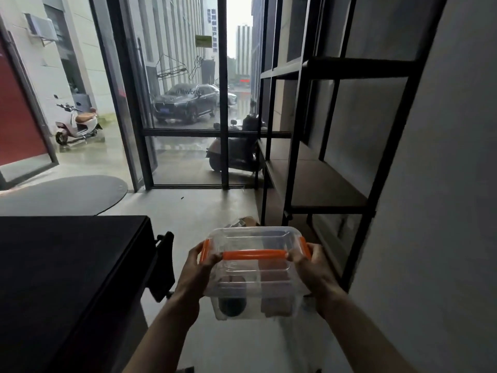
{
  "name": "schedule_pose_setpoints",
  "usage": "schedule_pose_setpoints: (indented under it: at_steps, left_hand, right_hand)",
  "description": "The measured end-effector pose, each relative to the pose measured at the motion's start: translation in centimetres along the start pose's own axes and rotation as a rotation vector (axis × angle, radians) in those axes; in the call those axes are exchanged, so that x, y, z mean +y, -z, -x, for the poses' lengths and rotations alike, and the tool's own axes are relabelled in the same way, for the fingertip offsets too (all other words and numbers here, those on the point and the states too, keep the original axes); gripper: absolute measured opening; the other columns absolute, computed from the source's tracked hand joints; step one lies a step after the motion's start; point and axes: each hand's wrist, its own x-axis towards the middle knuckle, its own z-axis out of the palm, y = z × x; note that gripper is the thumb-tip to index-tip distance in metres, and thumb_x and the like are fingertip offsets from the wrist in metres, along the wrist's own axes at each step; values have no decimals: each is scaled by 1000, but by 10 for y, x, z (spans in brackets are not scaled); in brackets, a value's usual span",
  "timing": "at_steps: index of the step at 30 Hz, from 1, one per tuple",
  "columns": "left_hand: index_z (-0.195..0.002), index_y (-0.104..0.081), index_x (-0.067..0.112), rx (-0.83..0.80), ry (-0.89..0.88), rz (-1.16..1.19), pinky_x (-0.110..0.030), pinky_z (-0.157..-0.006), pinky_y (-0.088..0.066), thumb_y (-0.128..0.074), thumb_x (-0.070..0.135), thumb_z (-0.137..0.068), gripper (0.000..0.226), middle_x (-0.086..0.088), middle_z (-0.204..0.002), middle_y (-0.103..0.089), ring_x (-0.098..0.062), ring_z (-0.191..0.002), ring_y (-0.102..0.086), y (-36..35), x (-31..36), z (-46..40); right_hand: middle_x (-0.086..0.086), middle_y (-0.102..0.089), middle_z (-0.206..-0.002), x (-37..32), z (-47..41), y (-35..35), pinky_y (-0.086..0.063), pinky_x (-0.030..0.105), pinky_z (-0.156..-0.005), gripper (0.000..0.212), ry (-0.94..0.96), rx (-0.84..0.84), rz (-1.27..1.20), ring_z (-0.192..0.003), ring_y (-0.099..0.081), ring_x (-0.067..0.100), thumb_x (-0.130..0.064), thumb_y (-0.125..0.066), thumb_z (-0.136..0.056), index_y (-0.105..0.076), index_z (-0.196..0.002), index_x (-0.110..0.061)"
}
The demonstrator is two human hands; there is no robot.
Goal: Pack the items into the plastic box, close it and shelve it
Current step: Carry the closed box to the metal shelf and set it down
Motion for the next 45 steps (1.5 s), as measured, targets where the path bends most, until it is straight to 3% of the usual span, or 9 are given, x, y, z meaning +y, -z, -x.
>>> schedule_pose_setpoints:
  at_steps: [7,15,19,22,25,32,36,40,45]
  left_hand:
    - [-151,-43,28,8,-6,-3,-40,-71,-59,-78,48,-72,89,-13,-138,-61,-29,-109,-69,6,46,-179]
    - [-151,-42,31,59,-18,-23,-42,-73,-58,-69,35,-95,62,-11,-138,-61,-33,-115,-67,5,82,-350]
    - [-152,-41,30,58,-22,-27,-40,-70,-57,-68,35,-96,62,-12,-138,-61,-33,-115,-66,-1,92,-443]
    - [-153,-41,30,57,-12,-38,-39,-68,-57,-70,37,-95,64,-12,-138,-61,-33,-115,-66,-9,100,-521]
    - [-153,-40,30,63,12,-40,-40,-68,-58,-70,36,-95,65,-12,-139,-59,-34,-116,-65,-23,117,-598]
    - [-151,-43,31,-2,29,-73,-42,-72,-62,-75,42,-90,69,-11,-137,-62,-34,-115,-67,-53,158,-760]
    - [-148,-47,35,-65,25,-77,-45,-72,-65,-80,51,-81,76,-10,-136,-65,-34,-113,-70,-72,174,-840]
    - [-147,-47,32,-146,33,-94,-43,-69,-63,-73,39,-92,62,-10,-134,-65,-34,-113,-70,-107,180,-923]
    - [-149,-46,30,-265,31,-123,-52,-82,-61,-70,31,-95,59,-11,-137,-63,-34,-117,-66,-167,192,-1032]
  right_hand:
    - [12,-59,-123,-56,-170,-67,-54,56,-93,60,5,-13,9,-107,-62,32,-35,-68,-89,-39,-139,-19]
    - [13,-55,-125,-112,-322,-125,-54,55,-93,65,21,-40,2,-109,-60,32,-41,-67,-89,-35,-141,-20]
    - [10,-57,-122,-129,-410,-153,-57,53,-88,84,35,8,47,-105,-62,31,-60,-67,-65,-39,-137,-26]
    - [12,-57,-123,-141,-484,-172,-57,49,-86,65,21,-8,-15,-105,-62,31,-39,-66,-87,-37,-142,-21]
    - [13,-56,-123,-157,-564,-186,-55,41,-73,58,0,-28,-62,-104,-61,31,-29,-62,-95,-34,-144,-19]
    - [15,-56,-125,-209,-714,-206,-52,57,-95,58,2,5,-67,-108,-60,34,-34,-60,-95,-32,-144,-19]
    - [10,-57,-116,-230,-780,-208,-53,55,-93,57,-9,37,-73,-105,-60,30,-30,-62,-92,-33,-141,-22]
    - [5,-56,-110,-239,-847,-204,-54,46,-82,55,-30,116,-99,-100,-59,26,-29,-61,-93,-33,-140,-24]
    - [4,-58,-108,-251,-934,-193,-54,45,-82,54,-43,297,-67,-99,-60,25,-38,-59,-93,-36,-139,-24]
